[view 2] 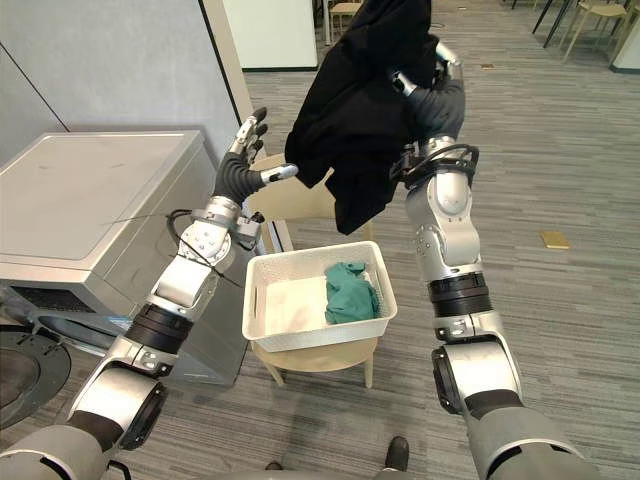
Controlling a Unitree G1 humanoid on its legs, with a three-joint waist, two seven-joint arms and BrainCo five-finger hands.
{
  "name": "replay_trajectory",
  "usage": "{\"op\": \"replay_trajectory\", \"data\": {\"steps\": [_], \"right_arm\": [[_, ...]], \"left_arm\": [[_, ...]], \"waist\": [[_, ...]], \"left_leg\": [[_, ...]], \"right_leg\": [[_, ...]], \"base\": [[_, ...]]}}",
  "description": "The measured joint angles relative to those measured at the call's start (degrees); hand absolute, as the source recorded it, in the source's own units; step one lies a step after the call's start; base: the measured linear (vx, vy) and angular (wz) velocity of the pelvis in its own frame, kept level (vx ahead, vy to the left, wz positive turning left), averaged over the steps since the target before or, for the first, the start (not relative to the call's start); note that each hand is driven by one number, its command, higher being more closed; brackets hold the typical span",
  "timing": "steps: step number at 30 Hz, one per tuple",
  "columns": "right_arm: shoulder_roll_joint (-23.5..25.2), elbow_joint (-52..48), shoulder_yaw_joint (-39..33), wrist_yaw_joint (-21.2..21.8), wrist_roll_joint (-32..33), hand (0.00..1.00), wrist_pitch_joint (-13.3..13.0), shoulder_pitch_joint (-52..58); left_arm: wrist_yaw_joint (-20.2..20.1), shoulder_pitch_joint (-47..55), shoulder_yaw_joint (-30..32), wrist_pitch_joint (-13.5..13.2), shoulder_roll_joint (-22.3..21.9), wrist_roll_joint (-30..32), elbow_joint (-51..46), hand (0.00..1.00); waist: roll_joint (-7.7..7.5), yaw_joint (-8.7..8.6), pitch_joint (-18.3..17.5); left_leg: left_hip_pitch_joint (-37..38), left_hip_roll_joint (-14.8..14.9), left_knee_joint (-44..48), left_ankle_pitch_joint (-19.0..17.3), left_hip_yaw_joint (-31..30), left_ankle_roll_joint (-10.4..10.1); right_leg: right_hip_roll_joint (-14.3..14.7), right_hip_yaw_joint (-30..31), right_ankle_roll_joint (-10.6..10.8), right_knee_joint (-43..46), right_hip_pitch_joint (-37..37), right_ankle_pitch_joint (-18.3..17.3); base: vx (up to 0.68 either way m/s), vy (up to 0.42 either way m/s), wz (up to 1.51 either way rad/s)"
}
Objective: Pick up the laundry basket with both hands and put the clothes into the washing machine.
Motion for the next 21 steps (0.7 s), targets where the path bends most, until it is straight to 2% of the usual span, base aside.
{"op": "replay_trajectory", "data": {"steps": [5,8,11,21], "right_arm": [[1.7,-0.9,1.8,1.8,0.0,1.00,0.8,1.8],[3.1,-0.9,2.1,1.7,-0.1,1.00,0.8,2.9],[3.3,-0.9,2.9,1.8,-0.1,1.00,0.8,3.8],[3.9,-0.9,4.5,1.8,0.4,1.00,0.9,4.4]], "left_arm": [[-0.2,-3.2,-3.2,0.0,-0.1,-0.1,-0.1,0.00],[-1.0,-3.5,-4.5,0.0,-0.6,-0.1,-0.1,0.00],[-1.4,-3.9,-6.2,0.5,-2.3,0.0,-0.1,0.00],[-2.4,-8.1,-10.0,1.3,-3.8,0.2,3.7,0.00]], "waist": [[-0.60,-0.40,0.0],[-1.07,-0.93,0.0],[-1.29,-0.94,0.0],[-1.85,-1.12,-0.1]], "left_leg": [[-0.2,0.0,0.0,0.0,-0.6,0.0],[-0.2,0.0,0.0,0.0,-0.7,0.0],[-0.4,0.0,0.0,0.0,-1.0,0.0],[-1.1,0.0,0.7,0.0,-1.8,0.0]], "right_leg": [[0.0,-0.5,0.0,0.0,0.2,0.0],[-0.1,-0.6,0.0,0.0,0.2,0.0],[-0.1,-0.9,0.0,0.0,0.2,0.0],[-0.2,-1.6,0.0,0.0,0.3,0.0]], "base": [[-0.01,0.002,0.04],[0.00,0.001,0.01],[0.00,0.003,0.03],[0.00,0.002,0.03]]}}
